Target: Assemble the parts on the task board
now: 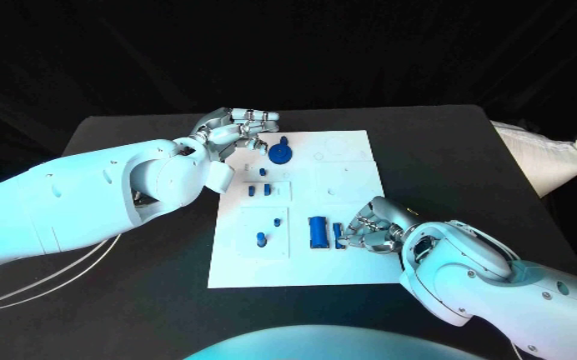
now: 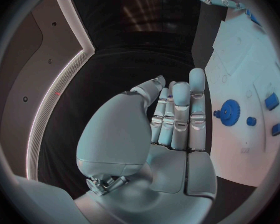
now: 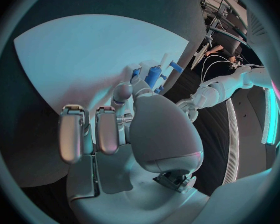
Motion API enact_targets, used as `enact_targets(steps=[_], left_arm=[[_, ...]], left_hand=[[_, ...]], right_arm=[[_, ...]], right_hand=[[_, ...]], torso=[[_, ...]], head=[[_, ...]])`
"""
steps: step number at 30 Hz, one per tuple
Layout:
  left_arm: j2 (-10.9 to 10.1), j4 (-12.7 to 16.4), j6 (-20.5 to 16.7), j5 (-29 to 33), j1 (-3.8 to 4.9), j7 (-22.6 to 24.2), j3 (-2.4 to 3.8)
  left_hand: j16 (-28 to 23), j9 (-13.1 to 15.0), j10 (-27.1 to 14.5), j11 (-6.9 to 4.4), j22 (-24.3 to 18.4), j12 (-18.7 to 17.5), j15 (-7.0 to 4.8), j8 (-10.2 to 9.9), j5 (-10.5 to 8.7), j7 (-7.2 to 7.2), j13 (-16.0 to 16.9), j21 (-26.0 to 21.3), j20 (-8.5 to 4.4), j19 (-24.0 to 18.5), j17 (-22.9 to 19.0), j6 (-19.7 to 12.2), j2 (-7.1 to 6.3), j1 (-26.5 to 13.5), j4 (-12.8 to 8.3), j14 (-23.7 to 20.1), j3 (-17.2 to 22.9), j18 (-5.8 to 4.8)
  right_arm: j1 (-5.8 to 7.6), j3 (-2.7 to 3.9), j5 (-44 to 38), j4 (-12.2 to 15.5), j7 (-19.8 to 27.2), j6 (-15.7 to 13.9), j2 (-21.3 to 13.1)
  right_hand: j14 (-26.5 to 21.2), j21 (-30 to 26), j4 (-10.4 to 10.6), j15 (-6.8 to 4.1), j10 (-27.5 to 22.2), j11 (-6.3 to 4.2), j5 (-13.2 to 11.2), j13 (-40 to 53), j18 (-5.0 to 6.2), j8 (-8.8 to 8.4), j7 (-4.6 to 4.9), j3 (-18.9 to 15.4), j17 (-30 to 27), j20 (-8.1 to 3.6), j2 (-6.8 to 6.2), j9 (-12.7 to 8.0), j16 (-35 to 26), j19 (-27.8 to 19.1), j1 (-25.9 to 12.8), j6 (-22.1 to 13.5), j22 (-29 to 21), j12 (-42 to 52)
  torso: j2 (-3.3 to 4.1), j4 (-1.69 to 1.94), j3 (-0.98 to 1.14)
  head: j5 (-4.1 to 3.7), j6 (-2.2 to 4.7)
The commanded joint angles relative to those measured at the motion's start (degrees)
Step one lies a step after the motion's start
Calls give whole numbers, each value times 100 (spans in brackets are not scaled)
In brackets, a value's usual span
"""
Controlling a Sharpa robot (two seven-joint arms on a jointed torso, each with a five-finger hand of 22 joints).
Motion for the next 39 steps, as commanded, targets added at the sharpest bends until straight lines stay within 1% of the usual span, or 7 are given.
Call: enact_targets(steps=[1, 13, 20, 23, 29, 35, 39], left_arm=[[2, 9, 97, -18, 2, 28, 4], [2, 5, 94, -18, 2, 33, 4], [5, -25, 95, -18, 2, 42, 4], [15, -63, 87, -18, 2, 53, 4], [41, -145, 37, -18, 1, 98, 3], [90, -294, -71, -18, 0, 206, 3], [161, -462, -185, 20, 0, 308, 2]], left_hand=[[-9, -8, -36, 7, -6, 29, -1, 39, 5, 1, 10, -16, 18, 7, -6, -41, 18, -37, -1, -35, -27, 113], [-9, -8, -36, 7, -6, 29, -1, 39, 5, 1, 10, -16, 18, 7, -6, -41, 18, -37, -1, -35, -27, 113], [-9, -8, -36, 7, -6, 29, -1, 39, 5, 1, 10, -16, 18, 7, -6, -41, 18, -37, -1, -35, -27, 113], [-9, -8, -36, 7, -6, 29, -1, 39, 5, 1, 10, -16, 18, 7, -6, -41, 18, -37, -1, -35, -27, 113], [-74, -8, -47, 8, -14, 40, 0, 45, 7, 1, 10, -29, 19, 4, -131, -47, 22, -36, 2, -92, -36, 114], [-504, -10, -86, 27, -143, 123, 24, 95, 10, 15, 7, -279, 36, -260, -582, -62, 41, 17, -12, -584, -73, 114], [-997, -11, -105, 48, -324, 169, 40, 136, 10, 8, -6, -592, 61, -599, -869, -57, 65, 58, -23, -939, -85, 106]], right_arm=[[-18, -8, -311, -57, 53, 194, 34], [-28, -13, -416, -122, 31, 106, 85], [-29, -9, -311, 45, 316, -275, -6], [-13, 2, -230, 102, 572, -601, -47], [133, 23, 385, 10, 1647, -1281, -97], [469, 29, 1955, -550, 3197, -1669, -65], [644, 29, 3414, -1010, 4096, -1676, 29]], right_hand=[[315, -19, -55, -34, -35, 9, -64, -2, -49, -39, 11, 5, 9, -13, 14, -2, -2, -5, 92, 0, 351, -33], [319, -11, -1, -28, -6, 14, 74, 6, -53, -44, 14, -59, 26, -11, 73, 0, 9, 5, 6, 13, 365, -14], [305, -41, 365, -10, -9, 35, 841, -26, -45, -75, 31, -444, -24, 6, -87, -7, -36, -21, -492, -13, 334, -87], [302, -56, 494, -7, -18, 41, 952, -27, -39, -81, 34, -594, -39, 10, -127, -3, -50, -35, -597, -21, 318, -103], [236, -295, 560, 36, -206, 98, 888, -262, 38, -187, 102, -708, -309, 38, -61, -37, -272, -272, -527, -220, 9, -535], [113, -697, 316, 119, -525, 207, 890, -652, 159, -352, 253, -596, -790, 106, 129, -162, -696, -638, 112, -665, -487, -1156], [-526, -2127, 111, 220, -933, 311, 622, -1206, 522, -347, 373, -414, -2626, 192, 279, -264, -2484, -1832, 671, -849, -2117, -1787]], torso=[[4, 1, 3], [-6, -5, 0], [-14, -1, -2], [-24, -2, -6], [-77, 11, -16], [-167, 19, -49], [-241, 41, -70]], head=[[11, -12], [3, -10], [7, 23], [12, 63], [-18, 156], [-38, 326], [-59, 465]])
